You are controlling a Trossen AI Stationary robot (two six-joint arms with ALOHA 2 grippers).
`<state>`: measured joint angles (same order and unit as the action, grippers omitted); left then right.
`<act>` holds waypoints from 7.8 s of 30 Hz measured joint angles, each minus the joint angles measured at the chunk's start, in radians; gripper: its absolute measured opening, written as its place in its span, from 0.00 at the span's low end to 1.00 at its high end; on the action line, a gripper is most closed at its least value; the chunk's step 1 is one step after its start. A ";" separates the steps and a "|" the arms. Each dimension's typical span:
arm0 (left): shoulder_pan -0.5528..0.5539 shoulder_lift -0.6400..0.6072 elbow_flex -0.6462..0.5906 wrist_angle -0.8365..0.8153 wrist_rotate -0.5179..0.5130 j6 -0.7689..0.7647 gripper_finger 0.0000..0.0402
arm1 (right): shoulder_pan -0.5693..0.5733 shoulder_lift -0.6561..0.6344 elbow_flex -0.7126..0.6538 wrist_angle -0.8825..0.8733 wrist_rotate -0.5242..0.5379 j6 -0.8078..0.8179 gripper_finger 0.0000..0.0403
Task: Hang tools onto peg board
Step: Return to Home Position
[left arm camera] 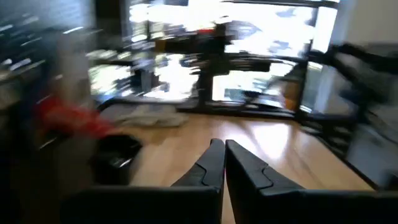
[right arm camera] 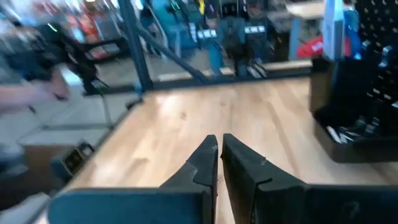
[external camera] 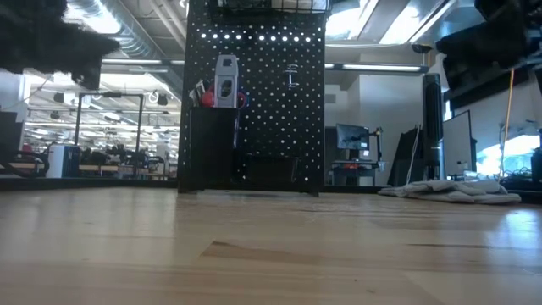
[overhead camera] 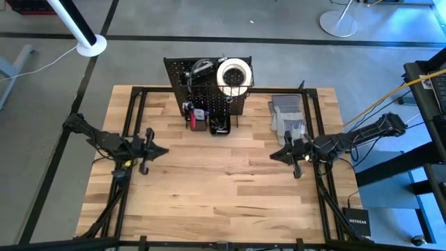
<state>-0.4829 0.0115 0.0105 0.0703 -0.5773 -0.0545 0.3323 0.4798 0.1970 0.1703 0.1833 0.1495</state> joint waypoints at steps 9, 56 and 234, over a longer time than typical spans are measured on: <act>0.094 -0.007 0.000 -0.008 0.211 0.124 0.01 | 0.001 -0.116 -0.182 0.186 -0.040 0.041 0.07; 0.562 0.000 -0.001 -0.049 0.637 0.029 0.01 | -0.234 -0.436 -0.188 -0.157 -0.177 0.003 0.07; 0.562 -0.001 -0.001 -0.052 0.637 0.028 0.01 | -0.234 -0.436 -0.189 -0.161 -0.176 0.070 0.07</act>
<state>0.0792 0.0109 0.0093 0.0188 0.0593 -0.0262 0.0978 0.0433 0.0078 0.0089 0.0074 0.2195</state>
